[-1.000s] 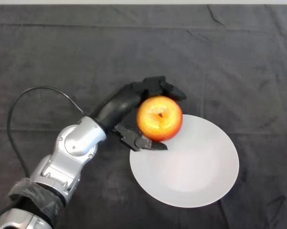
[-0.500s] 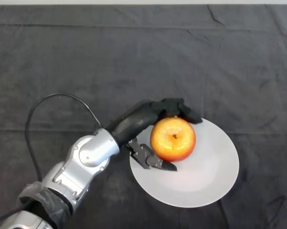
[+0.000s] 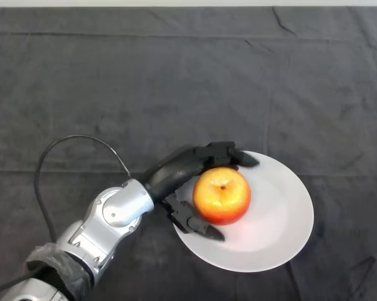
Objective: Move the apple to the plate
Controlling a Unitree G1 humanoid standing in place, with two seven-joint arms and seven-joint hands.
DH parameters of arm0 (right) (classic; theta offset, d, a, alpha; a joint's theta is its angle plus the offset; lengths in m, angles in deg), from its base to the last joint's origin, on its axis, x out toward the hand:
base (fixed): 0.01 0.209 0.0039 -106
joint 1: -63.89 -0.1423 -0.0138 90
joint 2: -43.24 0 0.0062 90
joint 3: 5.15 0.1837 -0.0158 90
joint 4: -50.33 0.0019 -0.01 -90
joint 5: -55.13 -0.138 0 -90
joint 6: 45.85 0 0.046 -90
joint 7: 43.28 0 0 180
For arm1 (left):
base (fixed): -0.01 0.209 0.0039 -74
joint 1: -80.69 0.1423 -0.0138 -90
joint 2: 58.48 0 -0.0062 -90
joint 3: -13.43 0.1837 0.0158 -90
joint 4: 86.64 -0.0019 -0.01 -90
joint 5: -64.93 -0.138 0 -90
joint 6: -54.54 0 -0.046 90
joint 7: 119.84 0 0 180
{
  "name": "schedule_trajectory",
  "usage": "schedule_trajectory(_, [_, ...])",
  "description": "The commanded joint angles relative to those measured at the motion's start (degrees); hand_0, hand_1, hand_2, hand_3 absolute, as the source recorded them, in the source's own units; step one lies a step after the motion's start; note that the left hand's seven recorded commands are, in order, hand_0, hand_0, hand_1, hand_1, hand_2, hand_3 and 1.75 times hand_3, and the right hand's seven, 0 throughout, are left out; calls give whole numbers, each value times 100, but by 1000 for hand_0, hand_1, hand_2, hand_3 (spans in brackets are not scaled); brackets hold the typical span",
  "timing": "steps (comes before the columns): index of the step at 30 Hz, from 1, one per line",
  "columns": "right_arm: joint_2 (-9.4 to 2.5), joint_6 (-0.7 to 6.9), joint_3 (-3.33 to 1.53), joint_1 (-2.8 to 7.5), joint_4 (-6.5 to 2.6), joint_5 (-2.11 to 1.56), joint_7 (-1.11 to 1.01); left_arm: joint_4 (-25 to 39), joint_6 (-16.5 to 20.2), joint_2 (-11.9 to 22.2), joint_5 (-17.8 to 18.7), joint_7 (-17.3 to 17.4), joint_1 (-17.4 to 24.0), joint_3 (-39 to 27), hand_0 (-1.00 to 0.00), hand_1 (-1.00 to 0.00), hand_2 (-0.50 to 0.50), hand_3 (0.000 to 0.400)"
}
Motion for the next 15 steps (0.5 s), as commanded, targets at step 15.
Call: schedule_trajectory(15, [45,23,72,154,19,-47,-37,8,92,421,225,104,-132,-255,0,0,0,0])
